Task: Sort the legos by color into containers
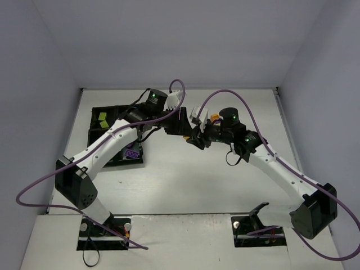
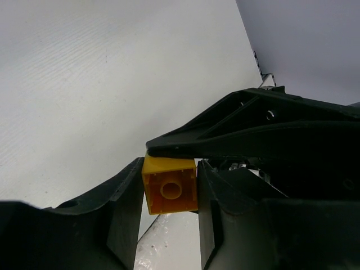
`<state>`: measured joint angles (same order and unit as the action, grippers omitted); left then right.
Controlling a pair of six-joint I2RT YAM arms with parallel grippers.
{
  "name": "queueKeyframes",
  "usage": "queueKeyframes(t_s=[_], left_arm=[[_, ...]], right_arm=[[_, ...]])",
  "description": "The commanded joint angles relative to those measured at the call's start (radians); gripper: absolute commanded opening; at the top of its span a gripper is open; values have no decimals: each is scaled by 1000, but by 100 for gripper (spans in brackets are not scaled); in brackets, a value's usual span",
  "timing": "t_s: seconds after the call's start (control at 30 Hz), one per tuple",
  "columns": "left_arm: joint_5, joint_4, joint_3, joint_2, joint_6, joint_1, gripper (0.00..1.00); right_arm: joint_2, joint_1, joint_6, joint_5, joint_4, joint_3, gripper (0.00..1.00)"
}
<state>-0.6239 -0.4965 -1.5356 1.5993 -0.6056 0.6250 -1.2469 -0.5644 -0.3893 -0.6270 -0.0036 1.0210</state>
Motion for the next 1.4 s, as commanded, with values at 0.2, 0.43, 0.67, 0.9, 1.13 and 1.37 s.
queueKeyframes(t_s=[0.2,0.43,0.67,0.9,1.13,1.37], left_arm=[[-48,29,-57,-41,18,-24,2],[-54,29,-54,-36,17,-24,2],[-69,65,-29,-35,-9,-24,2],[-71,84,-20,-32,-20,-25,2],[-76,90,-9,-39,-29,-50,2],[-106,53,-6,-88,-23,-182,2]], right_arm=[[46,-2,9,29,60,-24,42],[38,-2,7,29,63,-16,42],[38,0,24,16,83,-7,42],[44,0,36,18,97,-6,26],[63,1,35,49,99,-41,0],[93,3,55,85,97,-107,0]])
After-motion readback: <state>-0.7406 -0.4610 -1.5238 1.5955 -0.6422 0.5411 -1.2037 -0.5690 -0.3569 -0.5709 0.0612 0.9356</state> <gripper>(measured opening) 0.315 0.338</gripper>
